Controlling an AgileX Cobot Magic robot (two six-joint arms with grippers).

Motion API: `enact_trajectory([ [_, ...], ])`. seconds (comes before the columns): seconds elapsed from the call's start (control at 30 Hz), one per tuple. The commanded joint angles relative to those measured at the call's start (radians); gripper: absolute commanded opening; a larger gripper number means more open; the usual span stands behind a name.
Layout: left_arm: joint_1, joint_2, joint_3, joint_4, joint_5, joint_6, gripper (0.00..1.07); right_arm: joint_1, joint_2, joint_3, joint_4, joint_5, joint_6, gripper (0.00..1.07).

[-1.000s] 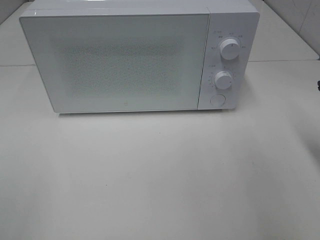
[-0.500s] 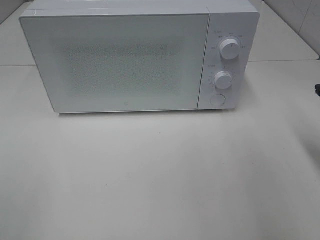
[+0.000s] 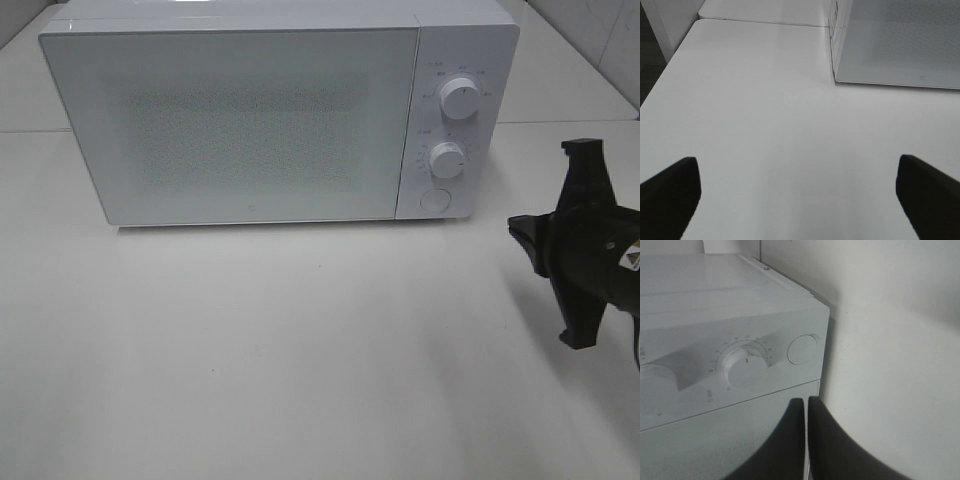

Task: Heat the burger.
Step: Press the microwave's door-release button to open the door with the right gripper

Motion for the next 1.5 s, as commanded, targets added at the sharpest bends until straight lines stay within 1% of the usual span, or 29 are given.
enact_trajectory([
  [0.03, -0.003, -0.011, 0.001, 0.001, 0.000, -0.007, 0.98, 0.026, 0.021, 0.001, 0.043, -0.048, 0.000, 0.00],
  [0.07, -0.003, -0.011, 0.001, 0.001, 0.000, -0.007, 0.98, 0.064, 0.055, -0.004, 0.096, -0.076, 0.000, 0.00],
  [0.13, -0.003, -0.011, 0.001, 0.001, 0.000, -0.007, 0.98, 0.076, 0.069, -0.011, 0.107, -0.080, 0.000, 0.00],
  [0.2, -0.003, -0.011, 0.001, 0.001, 0.000, -0.007, 0.98, 0.111, 0.127, -0.067, 0.121, -0.079, 0.000, 0.00],
  [0.3, -0.003, -0.011, 0.001, 0.001, 0.000, -0.007, 0.98, 0.112, 0.139, -0.081, 0.121, -0.079, -0.001, 0.00],
  [0.33, -0.003, -0.011, 0.001, 0.001, 0.000, -0.007, 0.98, 0.112, 0.167, -0.109, 0.124, -0.076, -0.001, 0.00],
  [0.37, -0.003, -0.011, 0.001, 0.001, 0.000, -0.007, 0.98, 0.112, 0.192, -0.134, 0.161, -0.076, -0.003, 0.00],
  [0.47, -0.003, -0.011, 0.001, 0.001, 0.000, -0.007, 0.98, 0.112, 0.204, -0.147, 0.171, -0.076, -0.007, 0.00],
  [0.5, -0.003, -0.011, 0.001, 0.001, 0.000, -0.007, 0.98, 0.112, 0.232, -0.175, 0.171, -0.076, -0.018, 0.00],
  [0.57, -0.003, -0.011, 0.001, 0.001, 0.000, -0.007, 0.98, 0.112, 0.244, -0.185, 0.171, -0.076, -0.020, 0.00],
  [0.63, -0.003, -0.011, 0.001, 0.001, 0.000, -0.007, 0.98, 0.112, 0.282, -0.226, 0.171, -0.076, -0.023, 0.00],
  [1.23, -0.003, -0.011, 0.001, 0.001, 0.000, -0.007, 0.98, 0.109, 0.411, -0.356, 0.174, -0.086, -0.027, 0.00],
  [1.5, -0.003, -0.011, 0.001, 0.001, 0.000, -0.007, 0.98, 0.055, 0.435, -0.418, 0.138, -0.079, -0.058, 0.00],
])
